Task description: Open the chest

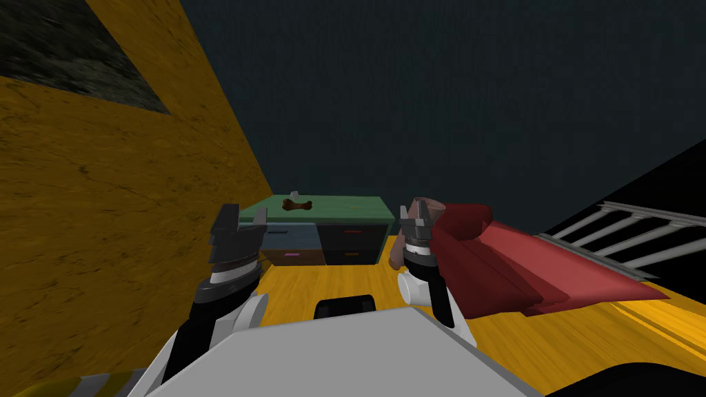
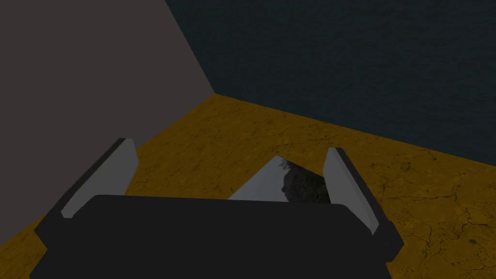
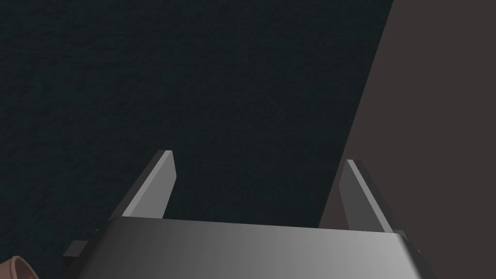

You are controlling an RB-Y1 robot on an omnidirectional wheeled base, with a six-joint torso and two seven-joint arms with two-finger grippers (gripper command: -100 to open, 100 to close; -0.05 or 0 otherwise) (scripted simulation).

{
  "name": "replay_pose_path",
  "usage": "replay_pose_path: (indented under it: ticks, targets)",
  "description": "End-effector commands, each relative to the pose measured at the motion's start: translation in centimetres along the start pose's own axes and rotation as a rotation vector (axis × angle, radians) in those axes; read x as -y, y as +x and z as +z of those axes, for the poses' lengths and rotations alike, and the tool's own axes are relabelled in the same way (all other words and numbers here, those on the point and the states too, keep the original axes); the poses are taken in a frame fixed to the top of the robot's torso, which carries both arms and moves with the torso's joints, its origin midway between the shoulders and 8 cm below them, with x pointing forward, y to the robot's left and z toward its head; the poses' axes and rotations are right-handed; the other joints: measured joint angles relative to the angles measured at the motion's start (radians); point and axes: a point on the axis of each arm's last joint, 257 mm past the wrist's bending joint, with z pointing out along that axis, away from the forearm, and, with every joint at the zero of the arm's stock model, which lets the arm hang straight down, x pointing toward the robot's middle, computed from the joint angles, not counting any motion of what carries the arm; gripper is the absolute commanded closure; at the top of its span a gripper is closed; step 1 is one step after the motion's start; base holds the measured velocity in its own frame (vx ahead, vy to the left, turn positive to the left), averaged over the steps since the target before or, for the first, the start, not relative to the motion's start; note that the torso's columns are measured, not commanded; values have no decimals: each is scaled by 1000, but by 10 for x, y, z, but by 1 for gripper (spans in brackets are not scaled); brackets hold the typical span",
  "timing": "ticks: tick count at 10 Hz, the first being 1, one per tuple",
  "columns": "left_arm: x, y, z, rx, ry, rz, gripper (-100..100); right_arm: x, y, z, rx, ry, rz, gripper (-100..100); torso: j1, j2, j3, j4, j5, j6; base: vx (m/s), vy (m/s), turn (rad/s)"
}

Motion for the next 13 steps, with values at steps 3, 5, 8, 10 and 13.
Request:
replay_pose_path:
  ticks: [3, 5, 8, 10, 13]
  targets:
    - [0, 0, 0, 0, 0, 0, 0, 0, 0, 0, 0, 0, 0, 0, 0, 175, -351, 176, 0, 0, 0, 0, 0]
    - [0, 0, 0, 0, 0, 0, 0, 0, 0, 0, 0, 0, 0, 0, 0, 322, -644, 322, 0, 0, 0, 0, 0]
    - [0, 0, 0, 0, 0, 0, 0, 0, 0, 0, 0, 0, 0, 0, 0, 544, -1087, 544, 0, 0, 0, 0, 0]
    - [-8, 6, -3, -32, -10, 5, -100, 0, 0, 0, 0, 0, 0, 0, 0, 691, -1382, 691, 0, 0, 10, -9, -6]
    - [-36, 20, -13, -82, -59, 14, -100, 0, 0, 0, 0, 0, 0, 0, -2, 735, -1476, 736, 0, 0, 46, -50, -20]
